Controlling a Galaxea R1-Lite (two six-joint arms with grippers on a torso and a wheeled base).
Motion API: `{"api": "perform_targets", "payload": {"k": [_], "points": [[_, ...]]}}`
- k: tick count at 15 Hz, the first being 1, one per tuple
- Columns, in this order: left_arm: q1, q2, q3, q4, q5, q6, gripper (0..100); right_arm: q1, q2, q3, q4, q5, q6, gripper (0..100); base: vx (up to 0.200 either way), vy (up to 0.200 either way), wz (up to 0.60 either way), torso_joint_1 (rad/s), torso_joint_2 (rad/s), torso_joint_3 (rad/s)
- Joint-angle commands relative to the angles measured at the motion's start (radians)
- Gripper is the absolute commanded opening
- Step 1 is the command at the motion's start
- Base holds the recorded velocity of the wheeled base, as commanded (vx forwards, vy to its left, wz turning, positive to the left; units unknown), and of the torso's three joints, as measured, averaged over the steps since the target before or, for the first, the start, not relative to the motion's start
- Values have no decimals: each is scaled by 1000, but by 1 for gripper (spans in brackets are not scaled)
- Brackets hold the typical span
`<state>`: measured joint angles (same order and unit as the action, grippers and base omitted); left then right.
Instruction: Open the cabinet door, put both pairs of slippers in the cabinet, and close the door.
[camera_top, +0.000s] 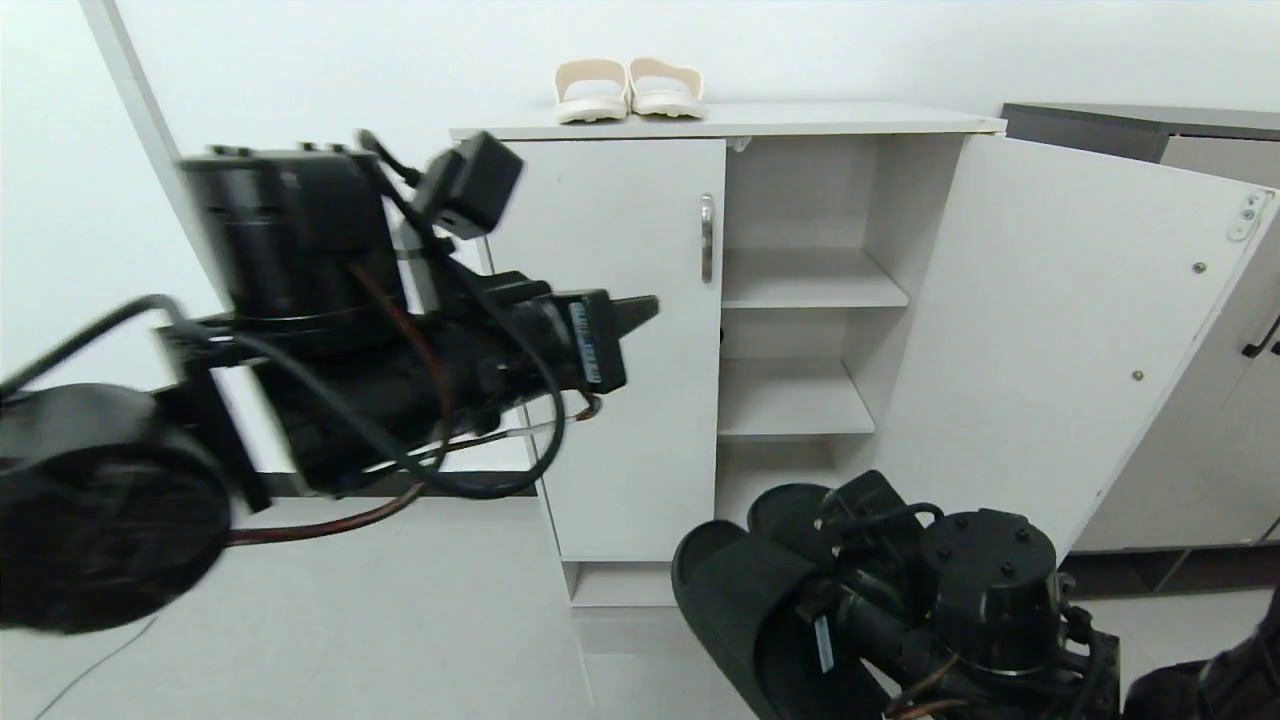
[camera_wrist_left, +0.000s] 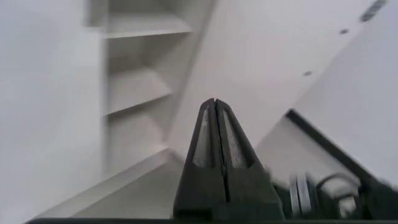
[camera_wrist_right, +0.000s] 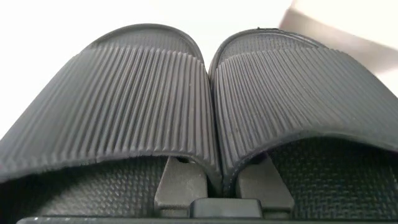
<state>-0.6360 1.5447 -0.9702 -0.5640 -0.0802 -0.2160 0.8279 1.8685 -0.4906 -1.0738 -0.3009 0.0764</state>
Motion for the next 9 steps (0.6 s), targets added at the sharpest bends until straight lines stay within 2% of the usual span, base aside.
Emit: {"api": "perform_targets", "payload": {"k": [1, 2, 3, 4, 6, 7, 8, 9], "points": [[81, -589, 275, 270, 250, 118, 0, -46, 58, -89, 9, -83, 11, 0, 0, 0, 0, 0, 0, 0], [196, -735, 318, 368, 260, 145, 0, -55, 66, -109, 22, -119, 13, 0, 0, 0, 0, 0, 0, 0], [260, -822, 343, 432, 263, 158, 0, -62, 72, -115, 28, -142, 13, 0, 0, 0, 0, 0, 0, 0], [381, -1020, 390, 575, 267, 162, 0, -69, 84, -129, 28, -156, 14, 0, 0, 0, 0, 0, 0, 0], [550, -1272, 475, 748, 295, 182, 0, -72, 84, -132, 28, -158, 14, 0, 0, 0, 0, 0, 0, 0], [619, -1377, 542, 790, 303, 198, 0, -72, 81, -126, 25, -158, 13, 0, 0, 0, 0, 0, 0, 0], [664, -1465, 610, 793, 303, 221, 0, -70, 78, -124, 25, -158, 13, 0, 0, 0, 0, 0, 0, 0], [664, -1502, 668, 783, 321, 217, 0, -70, 78, -124, 25, -158, 14, 0, 0, 0, 0, 0, 0, 0]]}}
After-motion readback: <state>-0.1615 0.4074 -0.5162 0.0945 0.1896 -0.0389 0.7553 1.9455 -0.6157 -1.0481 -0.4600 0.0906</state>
